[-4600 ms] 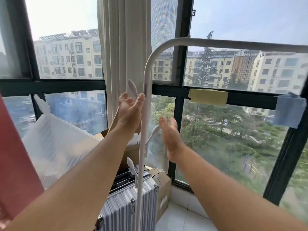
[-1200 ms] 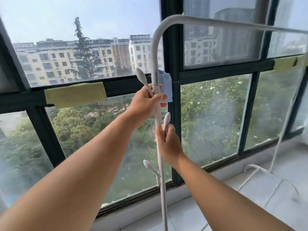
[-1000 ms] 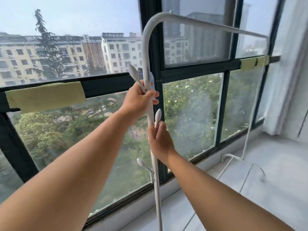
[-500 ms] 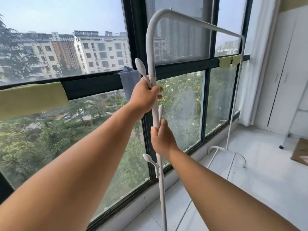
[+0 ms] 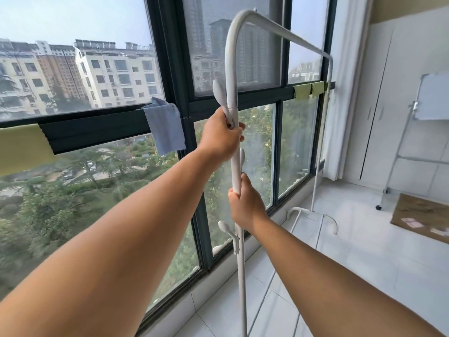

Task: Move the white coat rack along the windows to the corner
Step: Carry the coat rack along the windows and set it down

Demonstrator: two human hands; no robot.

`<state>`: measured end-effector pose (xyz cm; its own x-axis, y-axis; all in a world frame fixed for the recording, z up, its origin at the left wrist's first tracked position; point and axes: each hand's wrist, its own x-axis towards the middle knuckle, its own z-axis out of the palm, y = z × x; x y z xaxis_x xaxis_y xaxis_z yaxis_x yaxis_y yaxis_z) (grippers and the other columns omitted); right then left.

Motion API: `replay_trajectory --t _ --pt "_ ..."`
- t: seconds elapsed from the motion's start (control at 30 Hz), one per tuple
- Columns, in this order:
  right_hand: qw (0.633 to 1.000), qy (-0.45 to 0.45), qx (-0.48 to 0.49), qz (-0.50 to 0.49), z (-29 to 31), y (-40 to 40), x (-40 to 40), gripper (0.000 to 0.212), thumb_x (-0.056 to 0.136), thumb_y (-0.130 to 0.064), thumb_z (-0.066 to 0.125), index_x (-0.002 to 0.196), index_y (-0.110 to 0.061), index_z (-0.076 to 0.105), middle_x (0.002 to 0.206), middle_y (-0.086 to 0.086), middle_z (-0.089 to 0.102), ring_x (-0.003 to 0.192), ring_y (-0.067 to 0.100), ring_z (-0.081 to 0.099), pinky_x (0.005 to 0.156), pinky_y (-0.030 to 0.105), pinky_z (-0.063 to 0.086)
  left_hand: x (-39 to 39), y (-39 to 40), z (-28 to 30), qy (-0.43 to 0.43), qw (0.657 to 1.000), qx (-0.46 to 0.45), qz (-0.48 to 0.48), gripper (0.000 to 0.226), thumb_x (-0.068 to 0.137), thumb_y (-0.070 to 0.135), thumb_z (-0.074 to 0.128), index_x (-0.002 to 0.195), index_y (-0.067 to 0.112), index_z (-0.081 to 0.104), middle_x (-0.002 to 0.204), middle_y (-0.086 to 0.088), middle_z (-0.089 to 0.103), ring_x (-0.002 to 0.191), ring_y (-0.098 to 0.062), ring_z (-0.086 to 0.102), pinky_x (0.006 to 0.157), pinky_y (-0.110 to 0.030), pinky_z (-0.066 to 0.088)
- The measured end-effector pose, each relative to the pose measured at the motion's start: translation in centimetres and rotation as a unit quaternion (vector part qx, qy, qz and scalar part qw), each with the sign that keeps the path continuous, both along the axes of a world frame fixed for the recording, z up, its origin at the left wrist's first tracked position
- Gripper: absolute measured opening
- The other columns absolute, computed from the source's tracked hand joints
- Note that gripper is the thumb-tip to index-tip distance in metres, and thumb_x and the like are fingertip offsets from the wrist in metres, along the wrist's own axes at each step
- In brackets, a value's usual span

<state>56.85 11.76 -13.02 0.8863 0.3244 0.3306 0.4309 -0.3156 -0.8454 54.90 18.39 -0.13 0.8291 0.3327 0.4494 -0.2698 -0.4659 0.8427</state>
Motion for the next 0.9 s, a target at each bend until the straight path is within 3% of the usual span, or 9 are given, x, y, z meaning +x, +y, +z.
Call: replay_trajectory --t 0.23,0.47,0.67,0.9 --pt "0.998 -0.015 -0.019 -0.054 -0.2 -4.5 6.4 0.034 0.09 -0.015 0.041 0.124 -0.015 0.04 0.09 0.007 0.056 0.079 0.029 0.054 0.069 0.031 0.035 6.2 -4.8 0.0 -0.009 1.0 0.023 -0.016 0.017 0.09 0.001 0.051 0.102 0.012 0.05 0.096 -0.007 0.062 0.089 -0.026 0.067 0.073 -0.029 0.055" --pt "0.994 -0.003 -0.023 -0.105 -0.5 -9.3 13.4 0.03 0.09 -0.016 0.044 0.12 -0.017 0.043 0.085 0.004 0.055 0.075 0.027 0.052 0.066 0.029 0.034 12.9 -9.7 0.0 -0.012 0.999 0.035 -0.031 0.012 0.088 0.003 0.055 0.092 0.013 0.051 0.104 -0.02 0.067 0.095 -0.036 0.066 0.088 -0.05 0.054" --pt "0.991 0.022 -0.008 -0.131 -0.6 -13.1 18.4 0.028 0.092 -0.019 0.043 0.119 -0.019 0.043 0.094 0.008 0.063 0.083 0.03 0.063 0.069 0.03 0.043 18.5 -13.2 -0.2 -0.016 0.998 0.042 -0.051 0.01 0.086 0.007 0.059 0.089 0.015 0.054 0.093 -0.013 0.066 0.092 -0.032 0.066 0.086 -0.047 0.055" --pt "0.986 0.014 -0.015 -0.167 -0.5 -16.1 22.7 0.025 0.092 -0.019 0.044 0.117 -0.017 0.045 0.084 0.004 0.057 0.075 0.025 0.055 0.066 0.029 0.039 23.5 -15.8 -0.3 -0.027 0.995 0.068 -0.065 0.014 0.085 0.012 0.061 0.098 0.01 0.057 0.094 -0.013 0.067 0.091 -0.032 0.065 0.085 -0.049 0.054"
